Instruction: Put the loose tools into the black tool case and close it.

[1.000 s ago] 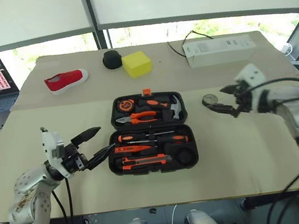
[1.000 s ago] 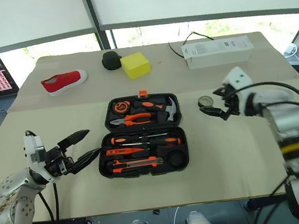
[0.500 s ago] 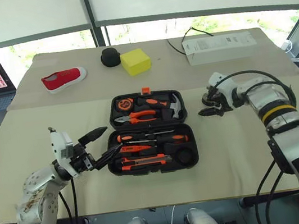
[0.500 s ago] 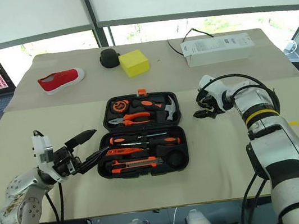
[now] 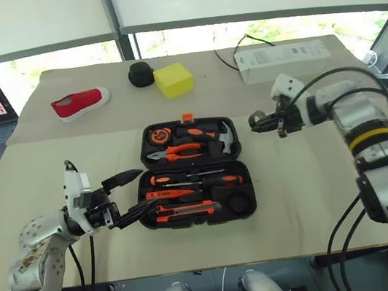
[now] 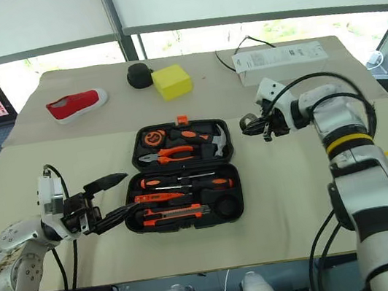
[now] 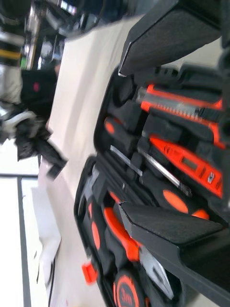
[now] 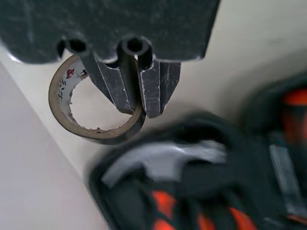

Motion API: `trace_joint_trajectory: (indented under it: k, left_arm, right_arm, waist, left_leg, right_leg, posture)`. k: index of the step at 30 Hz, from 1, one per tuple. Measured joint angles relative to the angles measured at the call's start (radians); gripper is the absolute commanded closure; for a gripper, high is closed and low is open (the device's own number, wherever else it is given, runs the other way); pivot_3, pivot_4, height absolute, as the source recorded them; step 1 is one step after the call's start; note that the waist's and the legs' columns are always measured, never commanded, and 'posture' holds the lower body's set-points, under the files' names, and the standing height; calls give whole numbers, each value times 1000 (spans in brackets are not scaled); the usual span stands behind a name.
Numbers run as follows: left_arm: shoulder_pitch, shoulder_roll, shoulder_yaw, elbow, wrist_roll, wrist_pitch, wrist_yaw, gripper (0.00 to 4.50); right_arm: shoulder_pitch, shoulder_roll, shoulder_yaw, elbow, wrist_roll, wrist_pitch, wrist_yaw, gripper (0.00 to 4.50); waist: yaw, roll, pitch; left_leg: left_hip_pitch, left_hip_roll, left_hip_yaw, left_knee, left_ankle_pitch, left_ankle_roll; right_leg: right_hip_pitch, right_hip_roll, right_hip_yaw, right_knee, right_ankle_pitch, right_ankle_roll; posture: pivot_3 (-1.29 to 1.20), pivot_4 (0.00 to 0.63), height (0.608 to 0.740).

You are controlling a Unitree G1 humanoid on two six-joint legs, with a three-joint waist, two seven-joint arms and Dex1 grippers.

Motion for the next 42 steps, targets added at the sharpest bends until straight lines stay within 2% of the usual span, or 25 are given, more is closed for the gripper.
trace_joint_trajectory:
  k: [2, 6, 10, 17, 29, 31, 32, 34, 37, 40, 42]
  left_arm:
    - [17, 17, 4, -10, -14, 14, -18, 0]
    - [84, 30, 2, -50, -20, 16, -49, 0]
    - [119, 32, 3, -68, -17, 10, -53, 0]
    - [160, 32, 3, -105, -15, -3, -38, 0]
    - [193, 27, 4, -137, -8, -27, -3, 0]
    - [193, 25, 4, -137, -6, -27, 8, 0]
    - [194, 25, 5, -137, -6, -27, 15, 0]
    - [201, 25, 10, -138, -5, -27, 25, 0]
    - [211, 20, 36, -138, 2, -28, 64, 0]
    - [212, 19, 58, -137, 10, -26, 115, 0]
    - [215, 19, 92, -125, 9, -21, 148, 0]
  right_arm:
    - [86, -8, -1, -201, 72, 138, 31, 4438]
    - [271, -58, 11, -768, 289, 605, -11, 4438]
    - [388, -91, 80, -1056, 366, 810, -107, 4438]
    - [410, -91, 167, -1054, 330, 793, -232, 4438]
    - [304, -179, 315, -953, 283, 779, -211, 4438]
    - [295, -174, 330, -931, 275, 779, -213, 3713]
    - [282, -174, 340, -920, 268, 779, -211, 3545]
    - [261, -168, 343, -907, 272, 790, -196, 2868]
    - [248, -166, 332, -915, 349, 820, -129, 1828]
    - [252, -186, 312, -919, 386, 815, -95, 1828]
    - [279, -193, 225, -886, 419, 803, -92, 1828]
  waist:
    - [2, 0, 0]
    - [4, 0, 0]
    - [7, -3, 0]
    - [5, -4, 0]
    - [11, -5, -1]
    - [12, -5, -1]
    - [13, -5, -1]
    - [11, -5, -1]
    - [7, -6, -1]
    - [7, -6, -1]
    - [8, -7, 0]
  left_leg:
    - [0, 0, 0, 0, 0, 0]
    - [0, 0, -3, 0, 0, 0]
    - [1, -1, -5, 1, 0, 0]
    - [1, -1, -2, 3, 0, 0]
    - [1, -1, -1, 4, 0, 0]
    - [0, -1, -1, 4, 0, 0]
    - [0, -1, -1, 4, 0, 0]
    - [0, -1, -1, 4, 0, 0]
    - [0, 0, -3, 3, 0, 0]
    - [0, -1, -5, 3, 0, 0]
    - [0, -1, -7, 4, 0, 0]
  right_leg:
    - [0, 0, 0, 0, 0, 0]
    - [-1, 0, 0, 1, 0, 0]
    - [1, -1, 0, 0, 0, 0]
    - [1, 0, 0, 0, 0, 0]
    - [1, -1, 0, 0, 0, 0]
    - [1, -1, 0, 0, 0, 0]
    - [1, -1, 0, 0, 0, 0]
    - [1, 0, 0, 0, 0, 0]
    - [0, 0, 0, 0, 0, 0]
    - [1, 0, 0, 0, 0, 0]
    - [1, 0, 0, 0, 0, 0]
  posture:
    - [0, 150, 740]
    - [0, 150, 740]
    - [0, 150, 740]
    - [0, 150, 740]
    - [0, 150, 740]
    - [0, 150, 740]
    - [0, 150, 740]
    - [0, 150, 740]
    - [0, 150, 740]
    - [0, 150, 740]
    - [0, 150, 740]
